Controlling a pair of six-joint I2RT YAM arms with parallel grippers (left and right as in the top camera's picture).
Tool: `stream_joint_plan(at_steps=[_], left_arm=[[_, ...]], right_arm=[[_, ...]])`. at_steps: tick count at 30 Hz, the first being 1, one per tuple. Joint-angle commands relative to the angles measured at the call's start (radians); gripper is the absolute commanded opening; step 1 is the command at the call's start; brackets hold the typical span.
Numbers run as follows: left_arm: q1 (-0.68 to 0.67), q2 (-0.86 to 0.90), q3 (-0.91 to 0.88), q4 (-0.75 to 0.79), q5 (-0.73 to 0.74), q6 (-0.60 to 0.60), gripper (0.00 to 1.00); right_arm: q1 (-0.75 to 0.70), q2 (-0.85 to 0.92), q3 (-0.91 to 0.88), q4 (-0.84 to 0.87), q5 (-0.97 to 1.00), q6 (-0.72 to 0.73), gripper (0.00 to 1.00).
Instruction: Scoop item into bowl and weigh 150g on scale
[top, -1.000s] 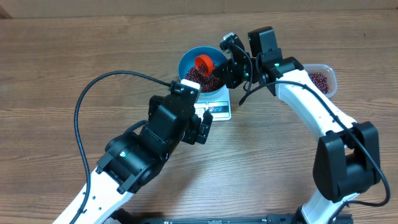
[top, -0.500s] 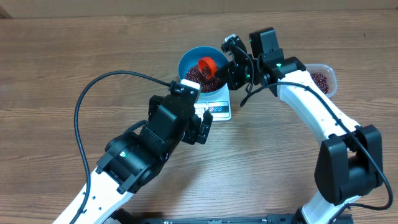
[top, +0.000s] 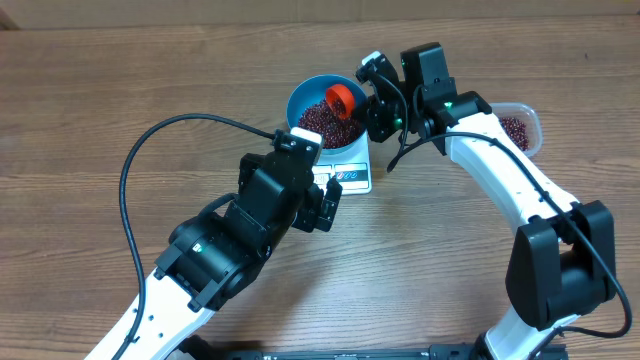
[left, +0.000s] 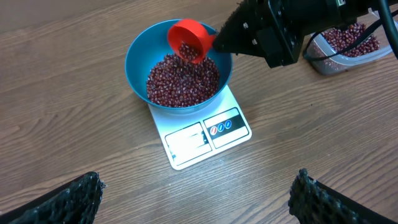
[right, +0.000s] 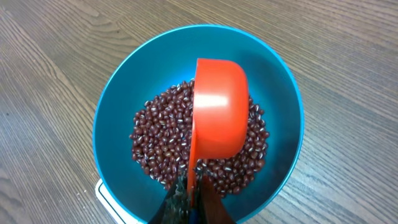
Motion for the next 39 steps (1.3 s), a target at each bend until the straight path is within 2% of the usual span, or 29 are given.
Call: stream_joint_plan(at_steps=[1,4,8,17,21,25,39], left_arm=[[0.007,0.005,0.015,0.003,0.001,-0.021,0.99],[0.007,0.005,0.015,0.003,0.001,-0.021,0.99],[0.007,0.005,0.015,0.003,0.001,-0.021,0.99],[0.007,0.005,0.015,0.003,0.001,-0.021,0.99],[0.007,0.005,0.015,0.003,0.001,-0.021,0.99],[0.007,0.005,0.015,0.003,0.001,-0.021,0.99],[0.007,0.005,0.015,0.003,0.001,-0.021,0.99]], right_arm=[[0.008,-0.038,0.033,-0.002,-0.017,-0.031,0.04],[0.008,-0.038,0.033,0.000,0.045,-0.060,0.04],[0.011,-0.038,0.033,-0.003,-0.008,-0.044,0.04],[0.011,-0.038,0.032,-0.010,0.002,-0.083,0.04],[0.011,-0.038,0.032,0.001,-0.029,-0.046,0.04],[0.010,-0.038,0.032,-0.009,0.021,-0.060,0.04],[0.009,-0.038,0.032,-0.007,-0.008,-0.041,0.04]])
